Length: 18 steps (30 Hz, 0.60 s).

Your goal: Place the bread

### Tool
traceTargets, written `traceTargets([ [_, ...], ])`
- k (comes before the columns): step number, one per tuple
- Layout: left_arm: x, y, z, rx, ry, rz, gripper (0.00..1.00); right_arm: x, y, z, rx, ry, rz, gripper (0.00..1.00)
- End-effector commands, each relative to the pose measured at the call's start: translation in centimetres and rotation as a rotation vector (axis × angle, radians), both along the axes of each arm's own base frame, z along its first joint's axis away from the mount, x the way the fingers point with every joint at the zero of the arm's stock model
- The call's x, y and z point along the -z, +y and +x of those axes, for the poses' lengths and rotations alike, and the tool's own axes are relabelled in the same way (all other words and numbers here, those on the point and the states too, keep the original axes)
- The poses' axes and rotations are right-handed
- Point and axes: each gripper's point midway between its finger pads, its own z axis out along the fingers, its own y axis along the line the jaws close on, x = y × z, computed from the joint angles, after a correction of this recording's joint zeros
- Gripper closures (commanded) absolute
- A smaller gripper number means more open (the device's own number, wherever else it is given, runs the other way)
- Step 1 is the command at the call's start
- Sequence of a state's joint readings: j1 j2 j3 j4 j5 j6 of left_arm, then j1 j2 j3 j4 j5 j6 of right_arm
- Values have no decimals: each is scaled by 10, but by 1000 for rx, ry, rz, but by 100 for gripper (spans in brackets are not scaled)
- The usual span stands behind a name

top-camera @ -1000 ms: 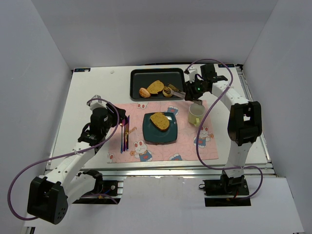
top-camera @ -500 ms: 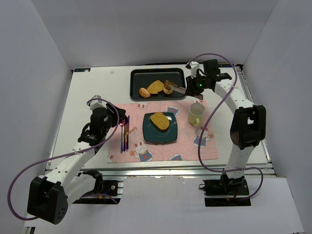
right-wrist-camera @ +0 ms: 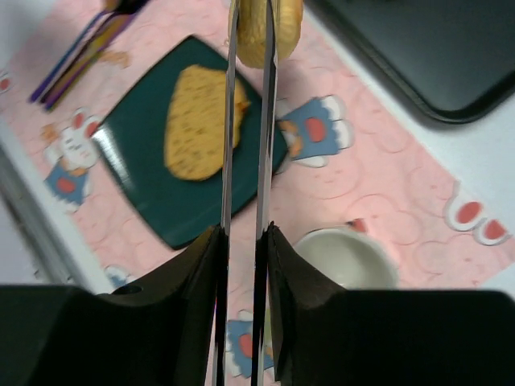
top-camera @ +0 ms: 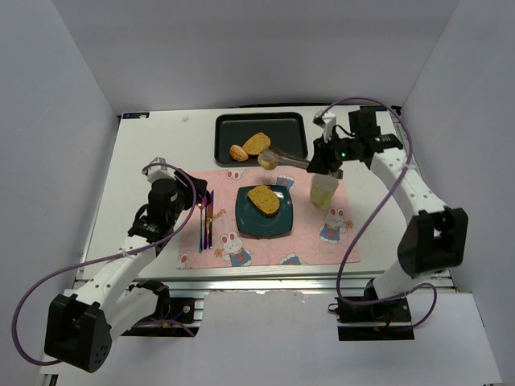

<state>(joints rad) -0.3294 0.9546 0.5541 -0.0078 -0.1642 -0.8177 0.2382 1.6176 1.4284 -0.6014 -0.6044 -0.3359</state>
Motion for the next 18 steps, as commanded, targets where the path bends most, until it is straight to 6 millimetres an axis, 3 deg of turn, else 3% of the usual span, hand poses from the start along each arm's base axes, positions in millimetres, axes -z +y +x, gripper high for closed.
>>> traceTargets([
  [1,-9,0,2,1,-41,-19,38,-15,15,-54,-153,12,78,80],
  [2,-9,-1,1,4,-41,-20,38,0,13,-68,-166,54,69,80],
  [3,-9,-1,2,2,-44,-22,38,1,14,-78,-184,37,61,80],
  [7,-7,-3,1,9,-44,-29,38,23,11,-94,-180,67,31,77],
  [12,-9,-1,0,5,-46,-29,38,28,15,-86,-173,58,25,73],
  [18,-9,1,-2,-5,-48,-28,38,32,18,-81,-177,46,9,59],
])
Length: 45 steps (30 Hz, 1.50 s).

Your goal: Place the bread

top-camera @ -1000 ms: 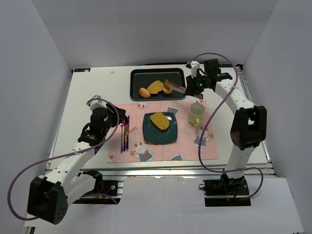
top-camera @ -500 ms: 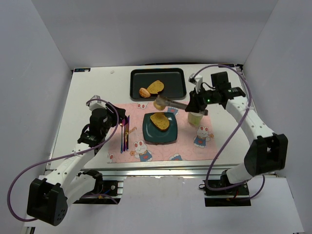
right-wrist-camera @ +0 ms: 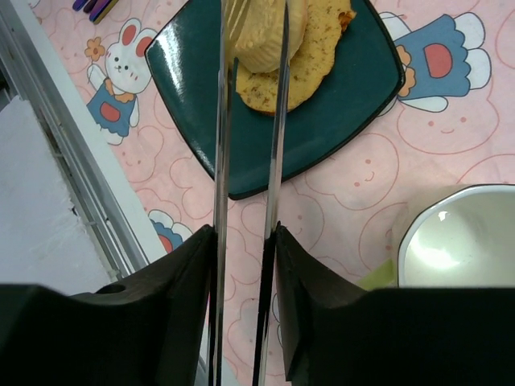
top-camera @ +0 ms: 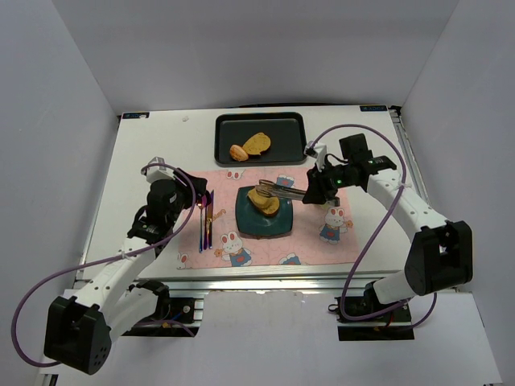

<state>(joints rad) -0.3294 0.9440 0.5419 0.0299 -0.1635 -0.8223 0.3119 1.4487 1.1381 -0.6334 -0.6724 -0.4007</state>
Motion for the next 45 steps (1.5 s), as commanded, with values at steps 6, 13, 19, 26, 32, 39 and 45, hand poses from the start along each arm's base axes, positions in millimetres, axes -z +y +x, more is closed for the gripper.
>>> traceTargets([
  [6,-2,2,-4,-1,-15,-14,38,-9,6,5,-33,-68,16,55],
  [13,-5,0,-1,5,-21,-13,38,-40,3,23,19,-201,15,57],
  [19,-9,-1,-1,7,-29,-13,38,-64,-4,47,97,-290,18,62],
  [26,-11,-3,-2,20,-42,-22,47,-93,-55,87,365,-296,83,86],
  [32,-12,-10,-1,57,-59,-32,77,-52,-174,117,733,-245,-10,100],
  [39,-7,-17,-1,100,-47,-21,61,47,-243,113,929,-195,-154,100],
  [45,-5,-17,-5,108,-44,-23,45,107,-259,97,949,-87,-255,73],
])
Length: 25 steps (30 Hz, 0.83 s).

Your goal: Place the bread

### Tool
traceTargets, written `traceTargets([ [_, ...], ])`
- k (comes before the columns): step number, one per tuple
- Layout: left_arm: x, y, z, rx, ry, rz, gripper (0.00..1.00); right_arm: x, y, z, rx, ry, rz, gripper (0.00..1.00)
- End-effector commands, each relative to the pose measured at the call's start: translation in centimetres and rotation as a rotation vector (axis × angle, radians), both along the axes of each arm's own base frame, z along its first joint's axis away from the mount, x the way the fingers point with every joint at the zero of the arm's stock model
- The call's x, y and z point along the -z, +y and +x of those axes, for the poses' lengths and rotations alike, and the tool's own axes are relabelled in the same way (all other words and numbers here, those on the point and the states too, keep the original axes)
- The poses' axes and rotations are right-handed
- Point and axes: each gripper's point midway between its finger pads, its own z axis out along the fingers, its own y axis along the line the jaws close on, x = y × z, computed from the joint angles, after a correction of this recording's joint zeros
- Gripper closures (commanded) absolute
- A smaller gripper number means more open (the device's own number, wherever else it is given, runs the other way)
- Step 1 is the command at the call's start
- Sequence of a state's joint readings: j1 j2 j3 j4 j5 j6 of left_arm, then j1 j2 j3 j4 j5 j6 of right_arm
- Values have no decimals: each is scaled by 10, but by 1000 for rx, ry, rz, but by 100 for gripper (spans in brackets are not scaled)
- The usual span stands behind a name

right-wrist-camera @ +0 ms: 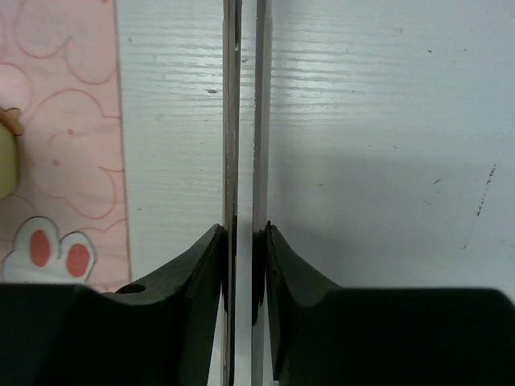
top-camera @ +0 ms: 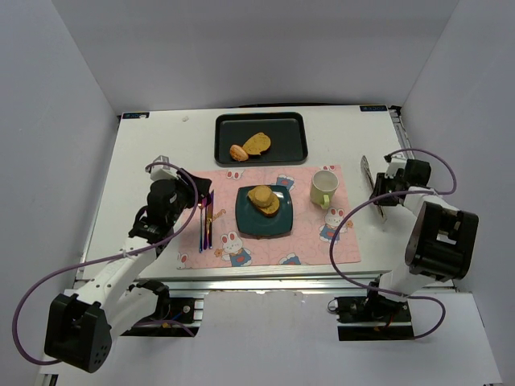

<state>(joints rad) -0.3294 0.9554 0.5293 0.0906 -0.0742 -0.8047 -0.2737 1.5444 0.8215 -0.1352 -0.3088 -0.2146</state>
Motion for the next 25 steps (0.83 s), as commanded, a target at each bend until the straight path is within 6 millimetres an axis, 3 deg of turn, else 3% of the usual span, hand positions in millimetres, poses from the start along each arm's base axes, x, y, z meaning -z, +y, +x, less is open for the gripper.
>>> traceTargets([
  [1,-1,-1,-5,18,-16,-4,45,1,-18,16,6,-41,-82,67],
  [2,-1,-1,-6,19,-17,-6,44,6,-18,14,-7,-16,-88,57],
  [5,0,-1,-6,20,-17,-8,43,27,-20,-1,-37,80,-99,49],
  [7,1,-2,-6,25,-14,-4,42,30,-21,-6,-52,85,-107,43],
  [10,-1,-3,-5,33,-14,7,42,10,-21,-3,-74,36,-131,40],
  [11,-3,-3,-4,34,-16,11,41,3,-21,-5,-83,32,-135,34],
  [13,-5,-3,-4,43,-20,17,42,-34,-21,9,-113,-52,-159,32],
  [14,-6,-4,-4,46,-23,17,43,-48,-22,11,-139,-72,-180,11],
  [15,-6,-4,-5,50,-23,19,46,-65,-18,8,-162,-88,-180,11],
  [16,-6,-6,-5,62,-25,15,50,-97,-11,20,-211,-165,-169,10],
  [18,-4,-8,-7,70,-24,10,74,-137,2,27,-244,-258,-170,11],
  [19,-6,-9,-6,74,-31,1,83,-162,9,33,-258,-319,-162,11],
  [21,-6,-15,-8,108,-31,-10,95,-194,27,33,-281,-410,-126,11],
  [23,-10,-19,-9,128,-43,-19,95,-212,62,33,-369,-483,-83,11],
  [24,-11,-19,-10,132,-44,-19,89,-219,91,27,-413,-499,-35,11],
  [25,-12,-19,-10,135,-46,-20,82,-228,106,29,-434,-543,-24,11],
])
